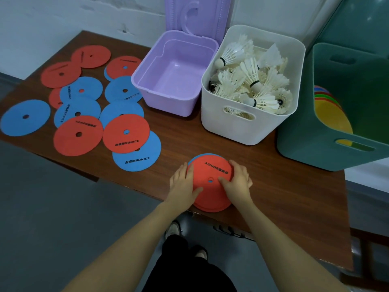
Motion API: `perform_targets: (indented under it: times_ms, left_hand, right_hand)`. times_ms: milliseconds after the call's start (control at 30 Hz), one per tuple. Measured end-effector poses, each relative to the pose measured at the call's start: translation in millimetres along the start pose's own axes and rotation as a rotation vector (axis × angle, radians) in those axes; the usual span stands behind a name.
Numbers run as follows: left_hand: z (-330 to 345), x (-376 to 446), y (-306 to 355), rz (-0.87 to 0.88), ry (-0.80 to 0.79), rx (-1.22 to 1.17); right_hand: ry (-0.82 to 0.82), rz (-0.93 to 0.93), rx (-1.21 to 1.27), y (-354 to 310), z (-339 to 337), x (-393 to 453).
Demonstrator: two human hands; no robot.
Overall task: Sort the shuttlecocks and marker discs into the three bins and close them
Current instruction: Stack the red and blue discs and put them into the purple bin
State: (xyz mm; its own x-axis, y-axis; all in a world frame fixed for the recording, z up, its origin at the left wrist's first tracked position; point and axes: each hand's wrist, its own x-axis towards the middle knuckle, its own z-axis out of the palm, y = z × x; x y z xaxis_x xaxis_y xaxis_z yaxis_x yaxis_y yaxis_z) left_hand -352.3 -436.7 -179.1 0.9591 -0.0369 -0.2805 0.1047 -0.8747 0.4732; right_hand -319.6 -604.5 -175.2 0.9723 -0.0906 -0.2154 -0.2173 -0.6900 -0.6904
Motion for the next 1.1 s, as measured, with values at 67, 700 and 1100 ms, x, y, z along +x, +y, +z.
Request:
perform_targets:
  times_ms: [67, 700, 1100]
  left_hand:
    - [-0.9, -5.6, -3.0, 0.026, -0.002, -0.005]
    - [-8.0, 5.4, -1.5, -0.073, 0.031, -0.207]
    - [-12.9, -1.4, -3.7, 0.008, -0.015, -0.229]
  right_hand:
    - [0.001, -0.016, -0.005, 4.7, -0.1, -3.2]
    - [0.045, 0.044, 0.102, 4.2, 6.0, -17.1]
    - [0.007, -0.133, 0.069, 4.8, -9.4, -21.1]
